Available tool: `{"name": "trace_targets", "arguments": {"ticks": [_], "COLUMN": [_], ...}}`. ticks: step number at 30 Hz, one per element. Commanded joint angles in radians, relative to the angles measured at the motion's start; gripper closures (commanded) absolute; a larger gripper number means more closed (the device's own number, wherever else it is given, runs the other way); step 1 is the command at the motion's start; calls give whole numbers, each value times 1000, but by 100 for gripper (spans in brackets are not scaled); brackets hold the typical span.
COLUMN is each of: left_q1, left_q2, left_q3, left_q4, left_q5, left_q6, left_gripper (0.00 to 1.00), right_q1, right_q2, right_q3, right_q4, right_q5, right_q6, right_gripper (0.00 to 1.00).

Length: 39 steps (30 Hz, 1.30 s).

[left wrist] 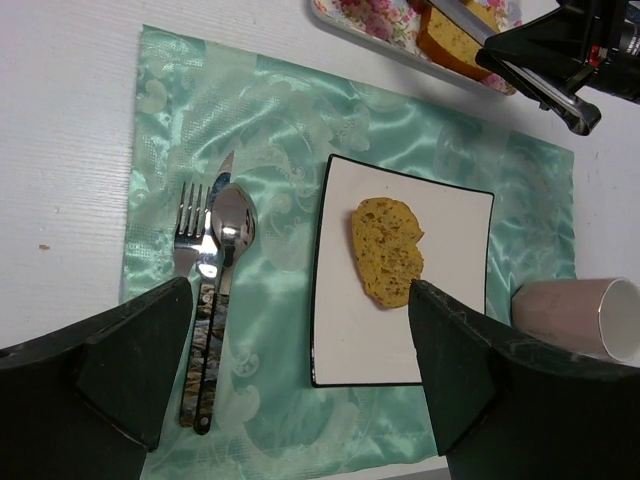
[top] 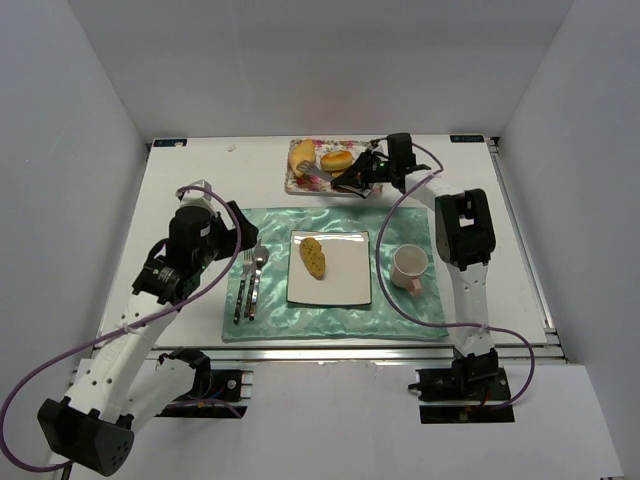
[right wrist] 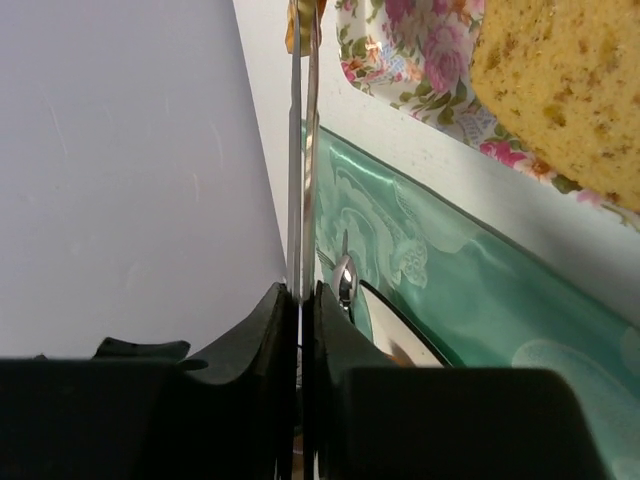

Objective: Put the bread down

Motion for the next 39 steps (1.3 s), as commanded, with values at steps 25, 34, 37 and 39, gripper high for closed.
{"name": "trace_targets", "arguments": {"ticks": [25,34,37,39], "left_q1": [5,5,5,5], "left_q2": [-91,-113,-124,-130], "left_q3": [-44,-64,-67,-70], "left_q4": [84,81,71,68], "left_q5": [47,65,62,59], "left_q6": [59,61,61,59], "left_gripper": [2,2,2,2], "right_q1": [-82,-84,-82,-82], "right_q2": [-781,-841,-841,-849], "right_q3": [-450,-562,-566,-571], "right_q4": [-1166,-1125,-1122,-1116], "right_q5": [211,314,311,305], "right_q6": [-1835,-1787,-1787,-1793], "right_gripper": [100,89,66,54]}}
